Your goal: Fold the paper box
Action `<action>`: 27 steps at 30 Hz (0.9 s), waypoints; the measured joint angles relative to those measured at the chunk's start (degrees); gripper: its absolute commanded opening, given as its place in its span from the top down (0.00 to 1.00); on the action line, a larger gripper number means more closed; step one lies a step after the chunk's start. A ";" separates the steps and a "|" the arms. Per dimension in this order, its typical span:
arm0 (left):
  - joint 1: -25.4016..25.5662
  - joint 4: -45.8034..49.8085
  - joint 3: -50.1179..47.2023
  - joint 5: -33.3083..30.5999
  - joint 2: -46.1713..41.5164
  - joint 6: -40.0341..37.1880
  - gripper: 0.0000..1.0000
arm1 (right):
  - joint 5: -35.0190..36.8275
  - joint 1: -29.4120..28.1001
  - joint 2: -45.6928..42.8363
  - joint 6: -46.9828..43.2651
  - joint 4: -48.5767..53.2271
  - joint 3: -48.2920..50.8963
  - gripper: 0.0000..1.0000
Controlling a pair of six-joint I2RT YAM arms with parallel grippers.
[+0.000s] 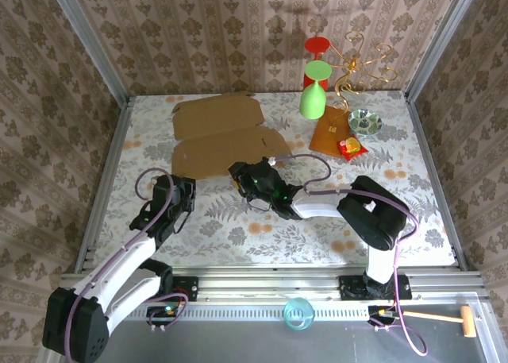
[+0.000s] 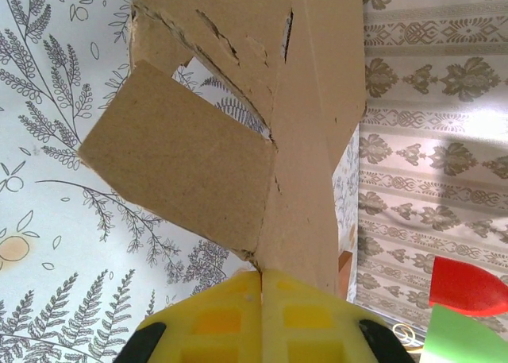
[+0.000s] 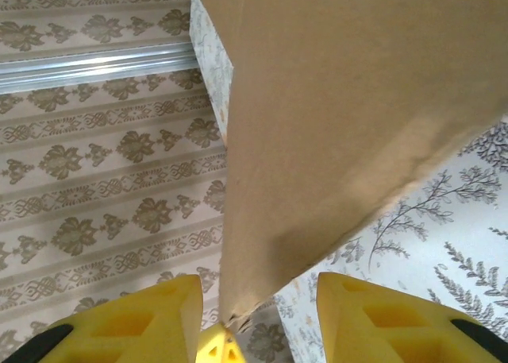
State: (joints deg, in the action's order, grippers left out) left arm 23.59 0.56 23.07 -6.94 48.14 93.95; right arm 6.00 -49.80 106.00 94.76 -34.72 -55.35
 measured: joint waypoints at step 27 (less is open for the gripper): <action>-0.24 2.97 2.25 2.14 -1.77 1.49 0.87 | 8.22 0.52 4.63 5.55 4.07 -9.31 1.00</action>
State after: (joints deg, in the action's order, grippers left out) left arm 23.35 3.53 25.32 -4.80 46.37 95.44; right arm 14.22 -49.28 110.63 100.31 -30.65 -64.66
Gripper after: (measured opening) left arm 0.052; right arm 0.058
